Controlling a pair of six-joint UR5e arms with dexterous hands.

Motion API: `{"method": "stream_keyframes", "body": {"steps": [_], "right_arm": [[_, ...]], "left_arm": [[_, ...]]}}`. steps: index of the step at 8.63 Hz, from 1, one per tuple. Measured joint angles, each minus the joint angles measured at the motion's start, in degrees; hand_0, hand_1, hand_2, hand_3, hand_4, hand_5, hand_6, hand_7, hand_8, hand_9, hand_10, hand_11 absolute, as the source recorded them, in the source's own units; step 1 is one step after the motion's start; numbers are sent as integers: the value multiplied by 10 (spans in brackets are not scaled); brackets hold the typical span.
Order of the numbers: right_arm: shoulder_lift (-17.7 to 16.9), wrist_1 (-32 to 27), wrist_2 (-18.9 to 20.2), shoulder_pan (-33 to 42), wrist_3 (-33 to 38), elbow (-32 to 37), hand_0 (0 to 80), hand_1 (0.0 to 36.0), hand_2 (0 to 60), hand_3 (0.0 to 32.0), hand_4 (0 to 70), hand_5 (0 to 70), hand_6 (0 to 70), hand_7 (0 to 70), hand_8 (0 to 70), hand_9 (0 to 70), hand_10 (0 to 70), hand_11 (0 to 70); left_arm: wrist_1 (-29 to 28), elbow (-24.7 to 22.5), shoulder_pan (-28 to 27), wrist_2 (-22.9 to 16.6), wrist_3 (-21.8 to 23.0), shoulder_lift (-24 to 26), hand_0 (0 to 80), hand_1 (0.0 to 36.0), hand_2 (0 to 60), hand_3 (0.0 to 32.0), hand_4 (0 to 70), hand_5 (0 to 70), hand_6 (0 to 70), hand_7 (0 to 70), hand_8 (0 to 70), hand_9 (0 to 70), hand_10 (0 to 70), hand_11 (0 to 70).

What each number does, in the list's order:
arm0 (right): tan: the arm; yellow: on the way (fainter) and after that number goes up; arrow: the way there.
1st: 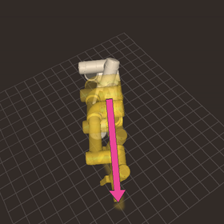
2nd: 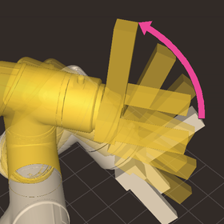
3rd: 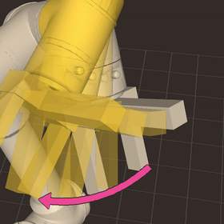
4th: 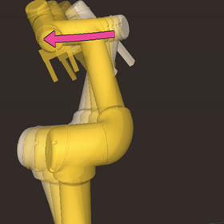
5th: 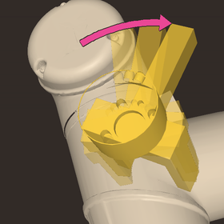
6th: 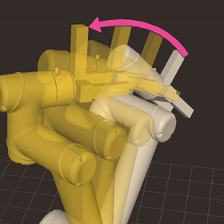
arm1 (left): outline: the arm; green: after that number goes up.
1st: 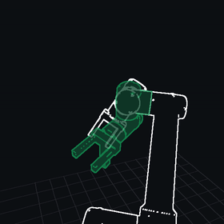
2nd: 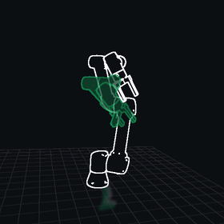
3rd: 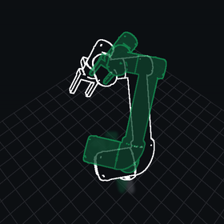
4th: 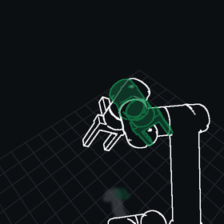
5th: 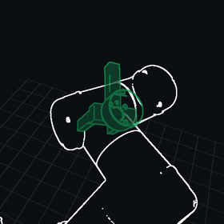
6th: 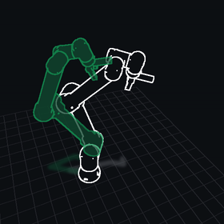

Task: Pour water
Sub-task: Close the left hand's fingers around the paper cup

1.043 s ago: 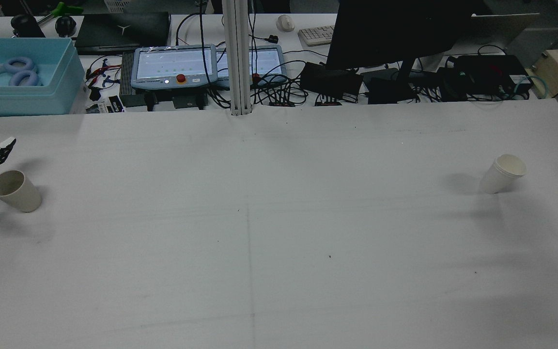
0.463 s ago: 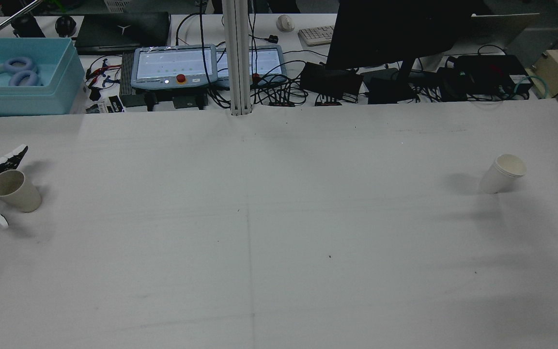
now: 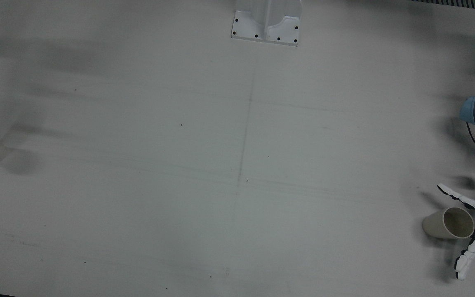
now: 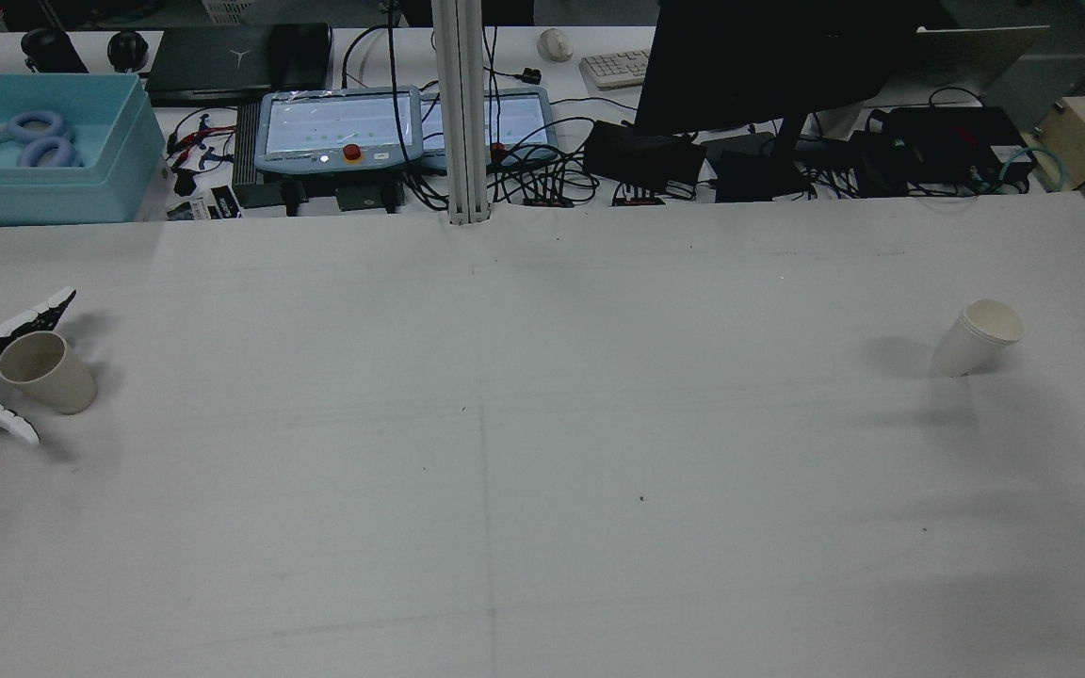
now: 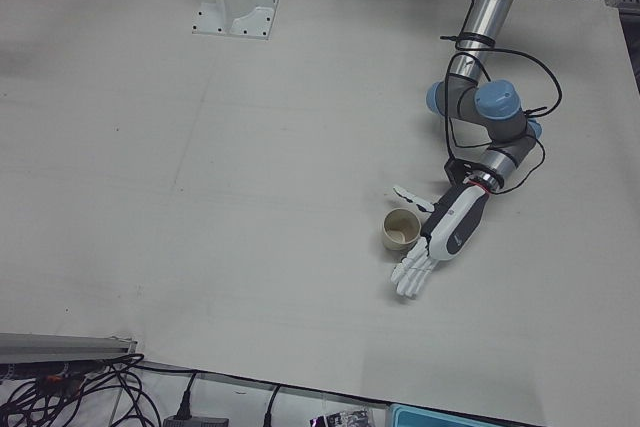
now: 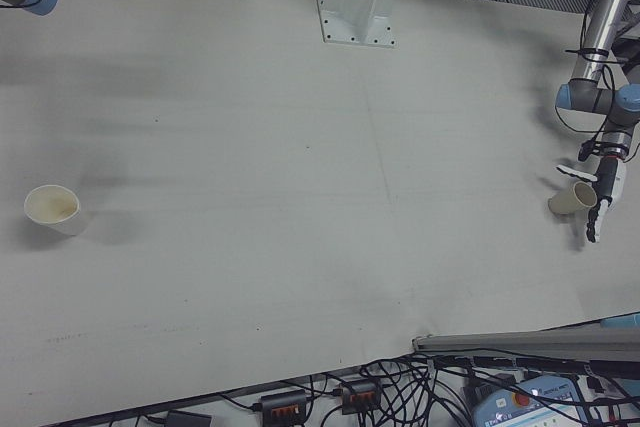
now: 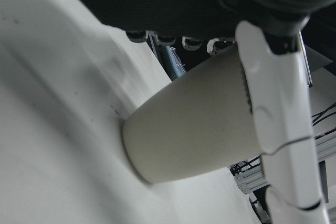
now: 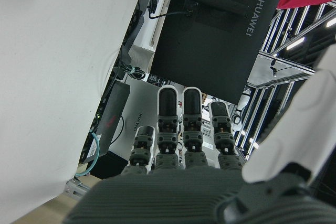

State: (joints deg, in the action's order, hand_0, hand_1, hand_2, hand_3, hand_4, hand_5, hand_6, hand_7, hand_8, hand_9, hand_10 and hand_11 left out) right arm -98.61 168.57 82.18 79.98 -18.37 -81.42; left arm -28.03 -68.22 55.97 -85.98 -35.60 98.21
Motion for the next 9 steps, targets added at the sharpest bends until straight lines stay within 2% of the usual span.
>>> {"method": "stream_keyframes", "body": {"steps": [1,2,3,4,6,7,8,9], "right_arm": [[0,0,0,0,0,0,450,35,0,0,236,154,284,356,283,408,108,159],[0,0,0,0,0,0,450,35,0,0,231,153,280,354,281,406,107,158],[0,-1,0,1,0,0,447,33,0,0,228,152,279,353,282,407,109,161],[-1,-1,-1,1,0,0,448,34,0,0,223,149,277,349,280,406,110,162],[-2,-1,-1,1,0,1,447,33,0,0,221,145,274,346,281,407,114,168],[-3,-1,-1,1,0,1,447,34,0,0,216,143,271,345,279,405,115,169],[-3,-1,-1,1,0,2,448,35,0,0,214,143,270,344,278,405,115,169],[-3,-1,-1,1,0,3,447,34,0,0,205,140,264,340,277,404,115,170]], "left_arm": [[4,1,0,1,0,4,589,115,0,0,152,5,0,12,0,0,0,0],[7,4,-1,1,0,11,589,108,0,0,242,59,0,10,0,0,0,0],[10,6,-1,1,0,16,579,89,0,0,353,182,0,1,0,0,0,0],[12,8,-1,1,0,19,575,77,0,0,411,277,0,0,0,0,0,0],[16,9,-1,1,0,23,563,53,0,0,528,536,0,2,0,0,0,0],[18,9,-1,1,0,25,573,61,0,0,567,700,0,14,0,0,0,0],[22,9,-1,1,0,26,627,122,0,0,632,700,2,36,3,0,8,22],[29,8,-1,2,0,28,630,261,318,0,696,700,14,50,10,0,22,48]]}}
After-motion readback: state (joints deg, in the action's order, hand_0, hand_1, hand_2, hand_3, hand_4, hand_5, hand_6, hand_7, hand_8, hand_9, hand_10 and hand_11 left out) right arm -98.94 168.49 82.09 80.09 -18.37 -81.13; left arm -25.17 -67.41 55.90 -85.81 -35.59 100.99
